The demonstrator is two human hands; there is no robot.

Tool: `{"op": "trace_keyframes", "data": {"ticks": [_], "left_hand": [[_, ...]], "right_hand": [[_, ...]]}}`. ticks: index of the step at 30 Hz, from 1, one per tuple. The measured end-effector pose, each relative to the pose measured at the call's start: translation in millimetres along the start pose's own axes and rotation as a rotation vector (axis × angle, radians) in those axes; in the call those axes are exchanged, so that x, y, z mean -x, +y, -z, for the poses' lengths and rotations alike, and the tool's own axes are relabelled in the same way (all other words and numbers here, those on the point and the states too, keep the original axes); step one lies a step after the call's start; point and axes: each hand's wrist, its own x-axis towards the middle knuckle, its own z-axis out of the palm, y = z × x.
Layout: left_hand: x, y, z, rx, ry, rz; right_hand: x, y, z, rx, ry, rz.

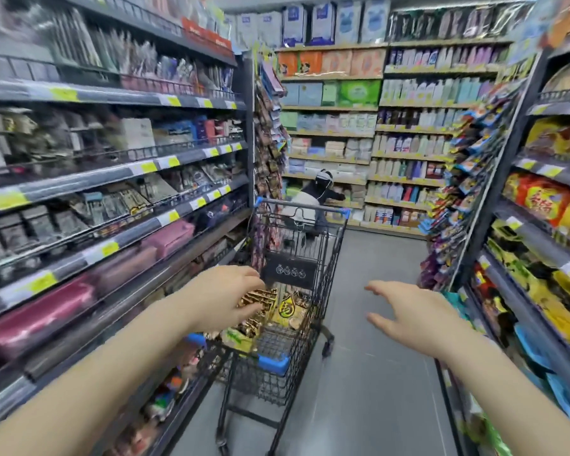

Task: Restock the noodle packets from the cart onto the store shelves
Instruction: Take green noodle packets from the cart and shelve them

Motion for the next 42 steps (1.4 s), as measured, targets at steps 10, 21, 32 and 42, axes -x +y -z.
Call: {"op": "trace_keyframes", "data": {"ticks": [10,21,32,42], "left_hand": [[-26.9,-129.4,-14.4,-0.009,0.042,-0.004],[-132.5,-216.8,-84.5,0.046,0.000,-0.042],[-257.7,-291.6,-145.3,0.098,-0.060,-0.058],[-350.5,-336.6,-225.5,0.160,-0.134,-0.180]], "right_hand": [[-125.4,-64.3,-22.8,0.022,0.053,0.008],[-266.3,-49.6,-68.3,0.079,-0.019,0.025],[-409.6,-12.5,-117.3,0.058,-0.106,0.016],[-493.3,11.2,-193.3,-0.017,-0.188,-0.096]]}}
